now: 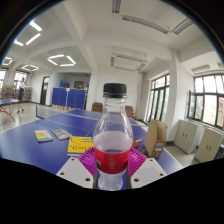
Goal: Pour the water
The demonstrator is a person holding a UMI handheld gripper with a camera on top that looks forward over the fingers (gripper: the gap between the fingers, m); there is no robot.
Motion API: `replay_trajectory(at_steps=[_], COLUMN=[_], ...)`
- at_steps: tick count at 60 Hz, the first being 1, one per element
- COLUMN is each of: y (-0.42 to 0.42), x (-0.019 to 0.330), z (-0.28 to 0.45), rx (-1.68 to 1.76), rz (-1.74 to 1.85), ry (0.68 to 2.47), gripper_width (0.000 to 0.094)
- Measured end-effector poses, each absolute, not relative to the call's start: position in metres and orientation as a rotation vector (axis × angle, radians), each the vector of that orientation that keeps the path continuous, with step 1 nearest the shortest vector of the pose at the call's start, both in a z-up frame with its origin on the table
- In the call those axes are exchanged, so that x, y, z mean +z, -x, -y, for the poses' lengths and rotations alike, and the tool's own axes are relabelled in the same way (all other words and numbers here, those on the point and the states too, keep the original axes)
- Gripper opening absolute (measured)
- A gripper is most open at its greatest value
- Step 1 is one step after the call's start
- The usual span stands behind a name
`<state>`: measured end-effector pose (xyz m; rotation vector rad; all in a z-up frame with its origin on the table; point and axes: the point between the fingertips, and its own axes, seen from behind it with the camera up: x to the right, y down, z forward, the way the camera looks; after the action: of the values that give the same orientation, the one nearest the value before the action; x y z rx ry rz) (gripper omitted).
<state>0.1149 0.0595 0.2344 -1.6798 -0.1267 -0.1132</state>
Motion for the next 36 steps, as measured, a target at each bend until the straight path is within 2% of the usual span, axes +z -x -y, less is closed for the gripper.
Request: replay_trajectory(at_steps=[5, 6, 7, 17, 18, 25, 27, 34, 36], y=[-0.117, -0.104, -0.121, -0.119, -0.12, -0.113, -0.116, -0.121, -0.122], x=[0.181, 0.16, 0.163, 0.095, 0.107, 0.093, 0.106, 0.098, 0.095], z=[-0.065, -0.077, -0.064, -0.059, -0.06, -0.065, -0.06, -0.063, -0.061], rx=[-0.024, -0.019, -0.016, 0.043, 0.043, 0.014, 0.016, 0.013, 0.005], rz=[0.066, 0.062, 0.066, 0.064, 0.067, 0.079, 0.077, 0.076, 0.075], ry=[1.764, 1.776, 1.785, 1.862, 1.808, 1.812, 1.809, 1.845, 1.88], gripper_width=[0.0367, 0.0368, 0.037, 0.0376, 0.0368, 0.0376, 0.0388, 0.0536, 0.0613])
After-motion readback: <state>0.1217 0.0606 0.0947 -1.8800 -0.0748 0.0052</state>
